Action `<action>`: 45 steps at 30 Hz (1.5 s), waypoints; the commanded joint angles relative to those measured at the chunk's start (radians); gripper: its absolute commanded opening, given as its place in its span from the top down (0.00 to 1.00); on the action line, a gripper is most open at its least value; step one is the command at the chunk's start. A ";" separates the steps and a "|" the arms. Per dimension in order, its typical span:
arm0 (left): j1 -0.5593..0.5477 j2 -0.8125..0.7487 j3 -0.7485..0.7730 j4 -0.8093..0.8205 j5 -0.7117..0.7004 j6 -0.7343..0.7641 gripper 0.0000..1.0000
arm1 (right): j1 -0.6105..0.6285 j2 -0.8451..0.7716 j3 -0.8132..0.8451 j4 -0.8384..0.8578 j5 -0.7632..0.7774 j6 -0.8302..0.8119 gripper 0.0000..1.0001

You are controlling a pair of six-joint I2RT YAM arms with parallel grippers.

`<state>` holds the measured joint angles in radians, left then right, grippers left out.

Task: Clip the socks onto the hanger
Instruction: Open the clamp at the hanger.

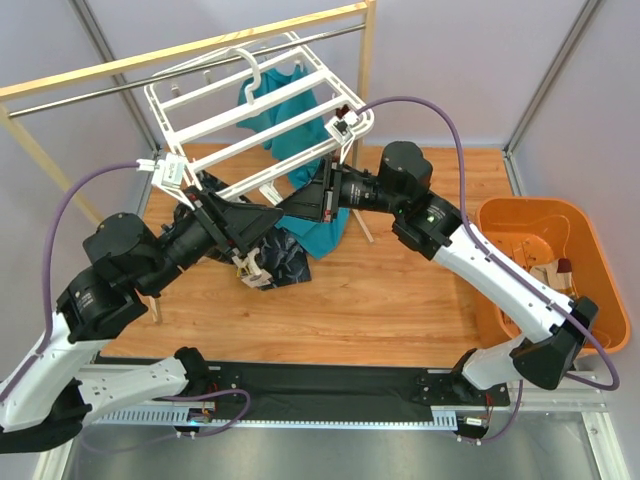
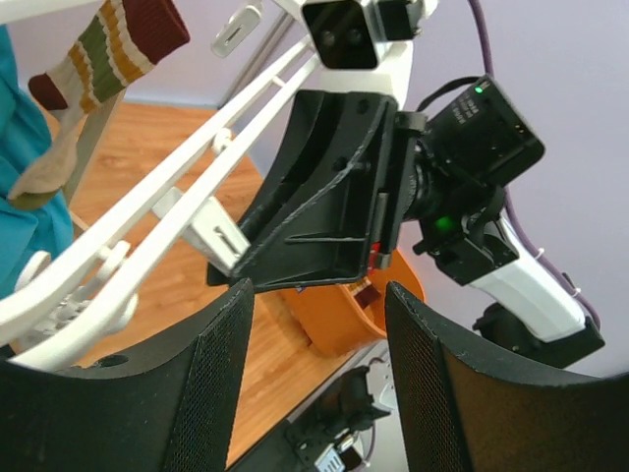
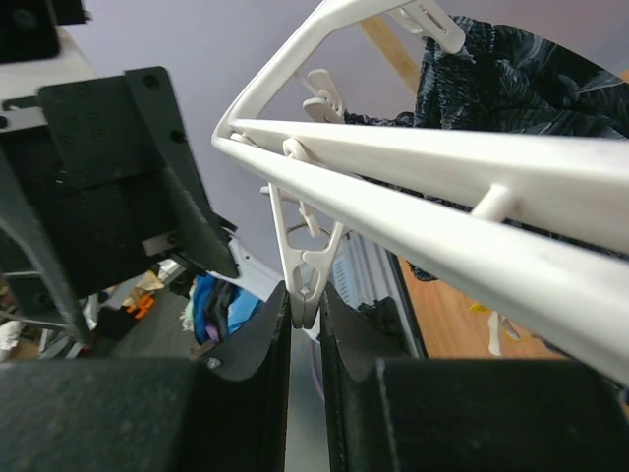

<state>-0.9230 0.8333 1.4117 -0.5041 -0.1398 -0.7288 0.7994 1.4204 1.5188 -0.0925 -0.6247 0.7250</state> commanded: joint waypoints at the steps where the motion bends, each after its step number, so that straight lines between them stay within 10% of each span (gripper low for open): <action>1: -0.004 -0.010 -0.020 0.081 0.005 -0.027 0.36 | -0.002 -0.046 -0.006 0.085 -0.093 0.140 1.00; 45: -0.004 -0.065 -0.209 0.381 -0.300 -0.208 0.32 | 0.012 0.002 -0.046 0.339 -0.101 0.406 1.00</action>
<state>-0.9260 0.7639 1.1904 -0.1883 -0.4191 -0.8955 0.7986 1.4200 1.4639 0.1997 -0.6991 1.0882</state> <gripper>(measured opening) 0.696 0.130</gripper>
